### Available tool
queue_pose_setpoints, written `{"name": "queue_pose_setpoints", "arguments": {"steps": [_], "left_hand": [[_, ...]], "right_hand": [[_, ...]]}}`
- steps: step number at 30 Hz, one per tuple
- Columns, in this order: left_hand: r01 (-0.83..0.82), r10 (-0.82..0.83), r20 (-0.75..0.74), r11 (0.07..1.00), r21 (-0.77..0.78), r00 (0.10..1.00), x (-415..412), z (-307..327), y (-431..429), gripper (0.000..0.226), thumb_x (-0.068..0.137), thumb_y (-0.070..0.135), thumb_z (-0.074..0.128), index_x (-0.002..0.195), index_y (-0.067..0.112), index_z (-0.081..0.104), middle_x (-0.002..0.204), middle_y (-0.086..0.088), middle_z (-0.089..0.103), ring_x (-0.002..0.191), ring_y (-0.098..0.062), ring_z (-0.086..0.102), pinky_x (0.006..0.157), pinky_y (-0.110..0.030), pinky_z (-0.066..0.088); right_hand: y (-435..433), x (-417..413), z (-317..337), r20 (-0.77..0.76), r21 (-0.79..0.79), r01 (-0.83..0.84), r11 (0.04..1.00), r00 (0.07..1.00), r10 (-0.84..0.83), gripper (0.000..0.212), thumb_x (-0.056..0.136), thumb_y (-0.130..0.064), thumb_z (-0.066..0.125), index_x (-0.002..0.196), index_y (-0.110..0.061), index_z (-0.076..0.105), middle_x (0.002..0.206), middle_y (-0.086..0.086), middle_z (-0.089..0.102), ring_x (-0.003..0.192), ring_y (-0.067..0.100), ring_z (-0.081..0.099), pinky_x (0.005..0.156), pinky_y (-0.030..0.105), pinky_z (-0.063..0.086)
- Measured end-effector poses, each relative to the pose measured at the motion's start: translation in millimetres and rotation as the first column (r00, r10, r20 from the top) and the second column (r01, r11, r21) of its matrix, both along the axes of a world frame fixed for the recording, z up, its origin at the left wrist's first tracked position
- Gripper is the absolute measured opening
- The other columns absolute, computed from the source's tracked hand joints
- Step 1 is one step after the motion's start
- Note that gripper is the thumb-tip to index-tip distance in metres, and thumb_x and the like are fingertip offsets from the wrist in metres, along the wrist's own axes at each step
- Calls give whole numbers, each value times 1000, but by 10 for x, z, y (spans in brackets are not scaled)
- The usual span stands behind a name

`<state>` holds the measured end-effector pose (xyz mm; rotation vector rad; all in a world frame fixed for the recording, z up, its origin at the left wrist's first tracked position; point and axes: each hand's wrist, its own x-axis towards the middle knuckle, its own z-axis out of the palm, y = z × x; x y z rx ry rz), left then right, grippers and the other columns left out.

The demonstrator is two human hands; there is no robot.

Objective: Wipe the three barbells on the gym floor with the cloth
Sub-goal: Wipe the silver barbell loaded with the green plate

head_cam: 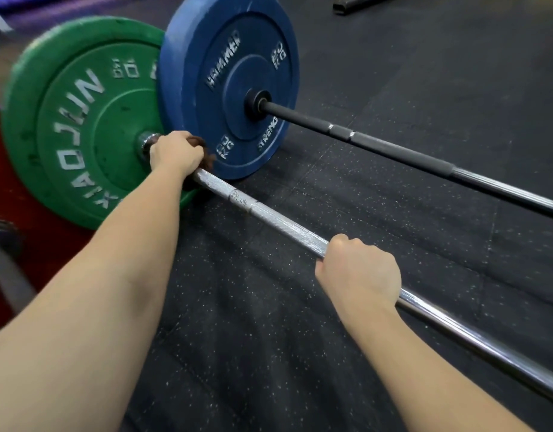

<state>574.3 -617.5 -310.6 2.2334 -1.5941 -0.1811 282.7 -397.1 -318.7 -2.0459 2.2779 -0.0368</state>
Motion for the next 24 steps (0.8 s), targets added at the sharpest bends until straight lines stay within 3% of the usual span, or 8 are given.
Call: {"name": "queue_pose_setpoints", "arguments": {"steps": [3, 5, 7, 10, 13, 18, 21, 24], "left_hand": [[72, -91, 119, 985, 154, 989, 29, 101, -36, 36, 88, 42, 55, 113, 22, 73, 119, -14, 71, 114, -40, 62, 97, -40, 46], [135, -159, 102, 968, 212, 982, 58, 155, -14, 41, 93, 50, 51, 114, 23, 73, 125, -11, 70, 118, -37, 61, 101, -40, 44], [196, -208, 23, 948, 250, 978, 99, 180, 23, 49, 85, 65, 51, 110, 29, 74, 123, -6, 71, 116, -33, 62, 106, -41, 45], [254, -242, -82, 945, 204, 967, 92, 183, 70, 63, 70, 86, 58, 102, 35, 76, 108, 3, 75, 105, -26, 66, 103, -41, 50], [295, -275, -147, 946, 136, 950, 31, 153, 164, 65, 67, 92, 60, 101, 39, 78, 103, 9, 76, 103, -20, 67, 100, -39, 52], [316, -309, -246, 949, -13, 919, -53, 53, 337, 53, 64, 85, 70, 97, 44, 77, 99, 19, 75, 102, -9, 68, 100, -36, 51], [370, -342, -247, 926, 76, 907, 4, 111, 281, 43, 67, 74, 79, 95, 43, 76, 97, 19, 75, 99, -7, 69, 92, -31, 53], [376, -346, -214, 919, 119, 913, 116, 146, 138, 40, 74, 65, 78, 106, 40, 77, 100, 15, 77, 101, -12, 70, 96, -32, 53]], "right_hand": [[-7, -5, -10, -13, 5, 9, 1000, 1000, -8, 29, 100, -35, 53, 84, -15, 39, 73, 0, 56, 64, 28, 44, 54, 30, 29], [-11, -8, -8, -26, 13, 10, 1000, 1000, -9, 29, 100, -35, 52, 83, -15, 39, 65, 0, 46, 59, 25, 41, 49, 30, 22], [-4, 1, -1, -26, 4, 2, 1000, 1000, -1, 27, 100, -34, 53, 85, -16, 39, 67, -1, 49, 59, 25, 41, 48, 30, 19], [-9, -9, -31, -3, -1, -2, 1000, 1000, 2, 23, 100, -32, 53, 88, -17, 41, 80, -1, 62, 63, 27, 45, 50, 31, 22], [-33, -24, -54, -12, 10, 17, 1000, 1000, -17, 29, 100, -31, 53, 81, -16, 37, 62, -2, 41, 53, 23, 35, 48, 30, 19], [-25, -11, -72, -16, 18, 6, 1000, 1000, -6, 28, 99, -29, 54, 81, -16, 38, 60, -3, 35, 51, 22, 34, 47, 29, 18], [-35, -23, -65, -4, 16, 12, 1000, 1000, -12, 24, 99, -28, 54, 84, -16, 40, 61, -2, 36, 56, 25, 38, 50, 31, 20], [-37, -22, -56, 11, 9, -1, 1000, 1000, 1, 21, 99, -28, 55, 88, -16, 42, 76, -1, 59, 64, 29, 45, 53, 32, 26]]}}
